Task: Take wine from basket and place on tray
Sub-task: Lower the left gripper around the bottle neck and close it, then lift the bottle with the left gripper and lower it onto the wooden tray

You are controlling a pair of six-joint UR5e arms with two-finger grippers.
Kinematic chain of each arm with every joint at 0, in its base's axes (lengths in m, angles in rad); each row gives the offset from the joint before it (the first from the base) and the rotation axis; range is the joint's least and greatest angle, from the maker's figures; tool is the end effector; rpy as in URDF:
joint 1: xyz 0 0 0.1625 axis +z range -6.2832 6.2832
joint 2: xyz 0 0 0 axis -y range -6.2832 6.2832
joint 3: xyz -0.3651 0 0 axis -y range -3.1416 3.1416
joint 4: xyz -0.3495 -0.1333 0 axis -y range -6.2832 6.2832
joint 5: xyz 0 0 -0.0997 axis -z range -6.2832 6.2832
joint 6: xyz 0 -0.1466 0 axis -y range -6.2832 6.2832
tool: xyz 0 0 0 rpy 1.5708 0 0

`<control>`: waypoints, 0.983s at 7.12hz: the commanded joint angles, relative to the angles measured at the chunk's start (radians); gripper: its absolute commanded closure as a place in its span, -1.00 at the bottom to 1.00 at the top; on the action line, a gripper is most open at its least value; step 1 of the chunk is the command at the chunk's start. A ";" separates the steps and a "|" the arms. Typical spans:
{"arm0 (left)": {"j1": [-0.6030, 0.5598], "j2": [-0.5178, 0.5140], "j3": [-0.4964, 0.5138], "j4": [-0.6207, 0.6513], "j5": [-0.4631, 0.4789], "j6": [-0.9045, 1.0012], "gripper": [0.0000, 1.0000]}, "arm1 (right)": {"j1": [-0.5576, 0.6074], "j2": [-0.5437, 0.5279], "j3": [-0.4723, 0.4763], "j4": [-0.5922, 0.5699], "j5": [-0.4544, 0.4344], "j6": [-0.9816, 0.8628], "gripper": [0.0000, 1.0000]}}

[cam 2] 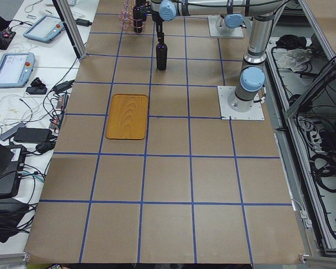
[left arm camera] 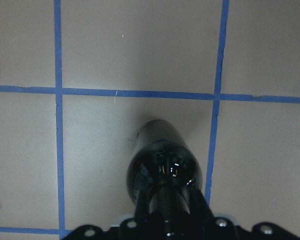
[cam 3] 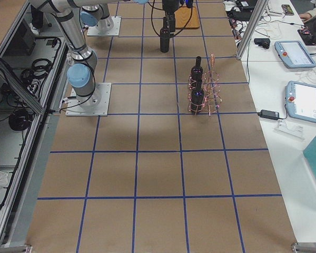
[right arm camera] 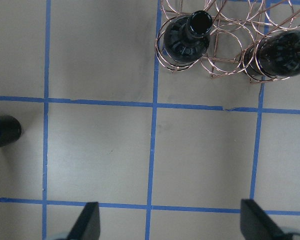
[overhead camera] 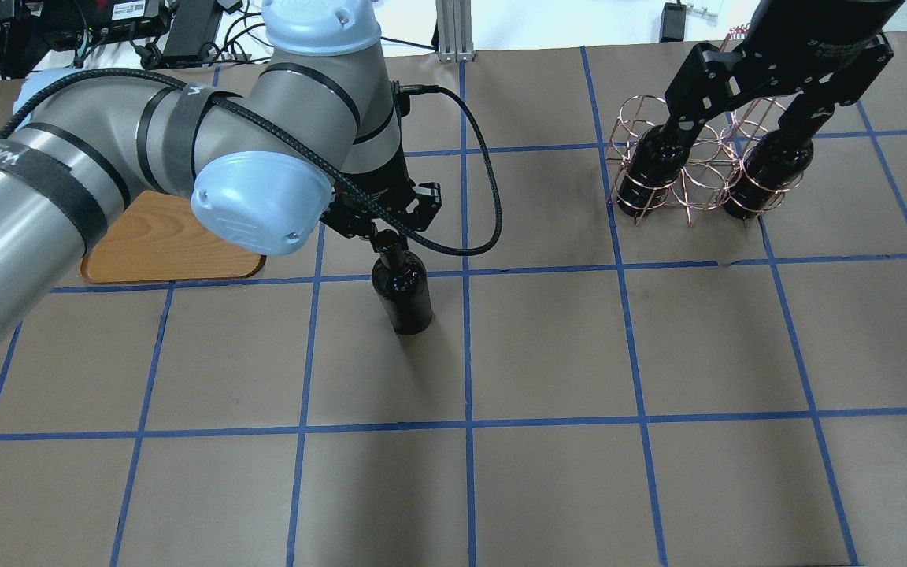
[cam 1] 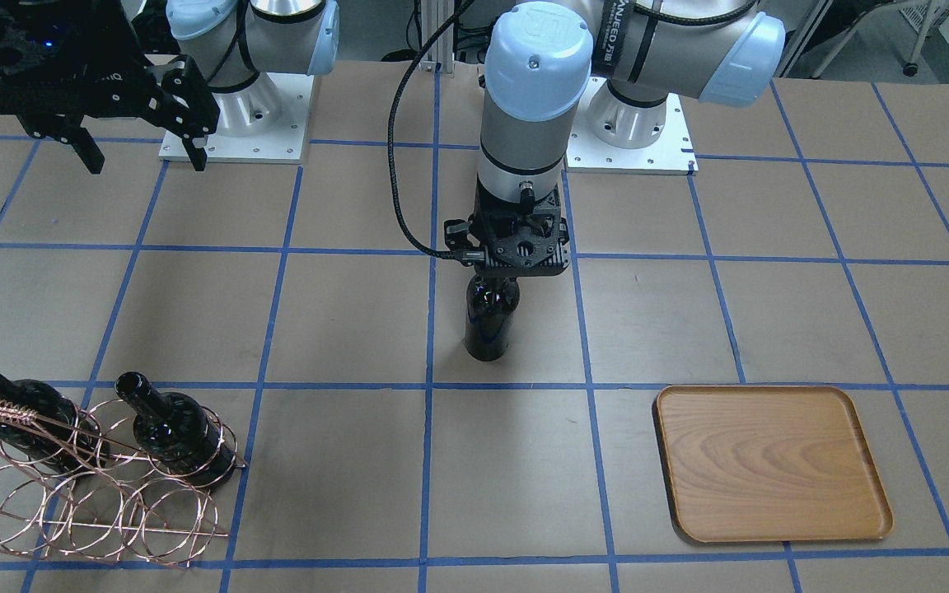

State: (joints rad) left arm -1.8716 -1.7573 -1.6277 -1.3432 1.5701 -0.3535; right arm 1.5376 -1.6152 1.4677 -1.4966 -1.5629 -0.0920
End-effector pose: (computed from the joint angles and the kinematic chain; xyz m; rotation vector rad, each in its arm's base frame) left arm -0.2768 -0.4421 0.2889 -0.0827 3.1360 0.0238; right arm 0.1198 -0.4439 0.4397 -0.0926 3.1348 -0.1156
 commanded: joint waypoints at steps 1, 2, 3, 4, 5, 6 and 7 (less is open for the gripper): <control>0.000 0.002 -0.001 -0.002 -0.002 0.001 0.62 | 0.013 -0.005 -0.003 -0.008 -0.052 0.006 -1.00; 0.005 0.010 0.000 -0.004 -0.001 0.002 0.81 | 0.021 -0.006 -0.003 -0.008 -0.046 0.006 -1.00; 0.020 0.024 0.015 -0.013 -0.004 0.011 1.00 | 0.025 -0.005 -0.003 -0.008 -0.037 0.008 -1.00; 0.049 0.035 0.043 -0.022 0.001 0.072 1.00 | 0.029 -0.006 -0.003 -0.008 -0.039 0.067 -1.00; 0.102 0.047 0.095 -0.046 0.010 0.120 1.00 | 0.036 -0.002 -0.003 -0.017 -0.046 0.043 -1.00; 0.179 0.047 0.145 -0.045 0.048 0.192 1.00 | 0.038 0.000 -0.001 -0.017 -0.042 0.052 -1.00; 0.272 0.045 0.176 -0.045 0.051 0.309 1.00 | 0.038 0.003 -0.001 -0.017 -0.036 0.051 -1.00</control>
State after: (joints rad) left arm -1.6995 -1.7125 -1.4963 -1.3855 1.6068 -0.1614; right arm 1.5738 -1.6156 1.4658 -1.5130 -1.6039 -0.0425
